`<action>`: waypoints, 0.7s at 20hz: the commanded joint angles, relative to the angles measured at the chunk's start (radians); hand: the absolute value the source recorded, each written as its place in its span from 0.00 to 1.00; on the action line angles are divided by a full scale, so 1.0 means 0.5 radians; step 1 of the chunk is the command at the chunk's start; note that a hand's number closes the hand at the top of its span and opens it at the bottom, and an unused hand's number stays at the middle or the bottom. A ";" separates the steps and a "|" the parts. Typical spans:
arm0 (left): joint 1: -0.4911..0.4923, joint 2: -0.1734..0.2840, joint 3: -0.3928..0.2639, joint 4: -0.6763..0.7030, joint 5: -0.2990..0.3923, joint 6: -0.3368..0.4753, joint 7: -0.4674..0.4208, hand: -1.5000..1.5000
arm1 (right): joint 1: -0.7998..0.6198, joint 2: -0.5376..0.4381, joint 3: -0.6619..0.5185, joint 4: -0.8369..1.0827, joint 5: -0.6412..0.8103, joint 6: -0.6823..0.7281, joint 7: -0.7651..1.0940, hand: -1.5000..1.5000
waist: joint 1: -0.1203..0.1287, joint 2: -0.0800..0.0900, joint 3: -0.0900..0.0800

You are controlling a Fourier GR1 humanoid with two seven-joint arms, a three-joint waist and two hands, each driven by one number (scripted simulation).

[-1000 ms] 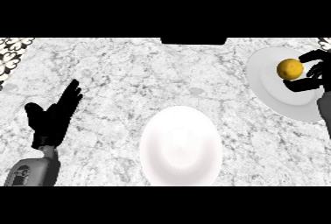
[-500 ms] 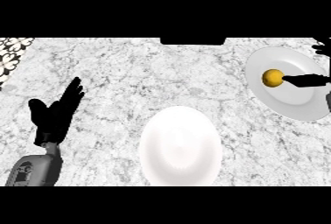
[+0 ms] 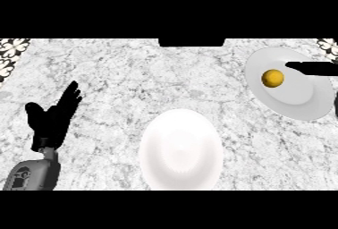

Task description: Pick the lemon from the plate and place it in the plate

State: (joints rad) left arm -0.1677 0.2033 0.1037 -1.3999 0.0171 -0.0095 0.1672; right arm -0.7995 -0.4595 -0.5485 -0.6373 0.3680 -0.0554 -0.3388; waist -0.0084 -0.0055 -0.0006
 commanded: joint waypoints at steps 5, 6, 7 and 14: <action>-0.003 -0.046 -0.028 -0.004 -0.049 0.039 -0.022 0.50 | 0.190 -0.051 -0.136 -0.047 -0.373 0.494 0.120 0.00 | 0.007 0.009 0.001; -0.042 0.003 0.011 -0.111 0.013 0.016 0.175 0.50 | 0.184 -0.197 -0.162 -0.056 -0.409 0.586 0.136 0.00 | 0.015 0.009 0.002; 0.031 -0.049 -0.041 -0.059 -0.048 0.017 -0.015 0.50 | 0.240 -0.193 -0.152 -0.067 -0.432 0.585 0.067 0.00 | 0.018 0.011 0.002; -0.075 -0.022 0.020 0.017 -0.032 0.001 0.038 0.50 | 0.434 -0.280 -0.100 -0.096 -0.509 0.618 -0.071 0.00 | 0.017 0.012 0.001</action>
State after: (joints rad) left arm -0.1768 0.1968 0.1095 -1.4035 0.0094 -0.0197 0.1721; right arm -0.6470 -0.5819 -0.6089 -0.6602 0.1426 0.2294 -0.3508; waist 0.0018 0.0006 0.0001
